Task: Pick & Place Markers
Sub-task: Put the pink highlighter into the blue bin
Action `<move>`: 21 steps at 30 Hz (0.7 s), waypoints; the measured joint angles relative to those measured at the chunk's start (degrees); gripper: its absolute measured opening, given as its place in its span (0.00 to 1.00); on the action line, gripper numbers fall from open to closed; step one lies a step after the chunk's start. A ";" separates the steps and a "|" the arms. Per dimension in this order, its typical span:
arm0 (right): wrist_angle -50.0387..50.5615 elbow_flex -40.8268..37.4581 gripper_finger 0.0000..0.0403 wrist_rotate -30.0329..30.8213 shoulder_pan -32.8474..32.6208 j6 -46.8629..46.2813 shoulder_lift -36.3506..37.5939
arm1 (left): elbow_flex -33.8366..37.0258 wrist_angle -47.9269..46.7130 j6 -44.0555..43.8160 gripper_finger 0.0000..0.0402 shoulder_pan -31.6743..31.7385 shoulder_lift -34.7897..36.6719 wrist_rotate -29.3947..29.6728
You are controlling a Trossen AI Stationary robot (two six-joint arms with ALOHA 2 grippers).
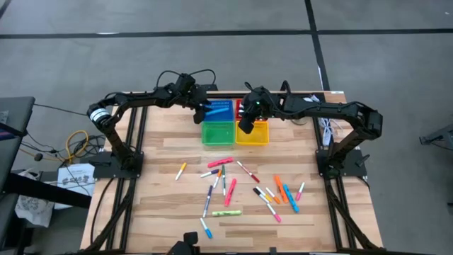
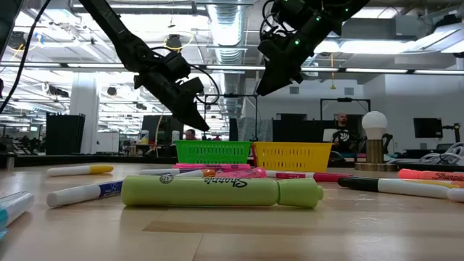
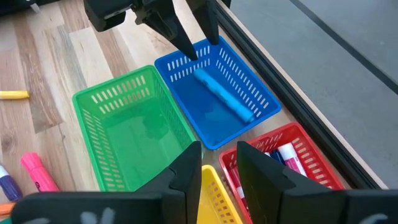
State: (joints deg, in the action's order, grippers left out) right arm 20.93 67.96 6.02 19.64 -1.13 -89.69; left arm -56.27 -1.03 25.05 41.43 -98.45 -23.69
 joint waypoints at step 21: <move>2.63 -0.01 0.23 0.01 -4.85 -0.98 0.00 | 6.48 -1.94 -8.25 0.39 -12.10 12.03 -1.88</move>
State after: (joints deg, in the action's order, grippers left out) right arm 23.56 67.95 6.04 14.79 -2.10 -89.69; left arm -49.79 -2.96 16.81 29.32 -86.43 -25.57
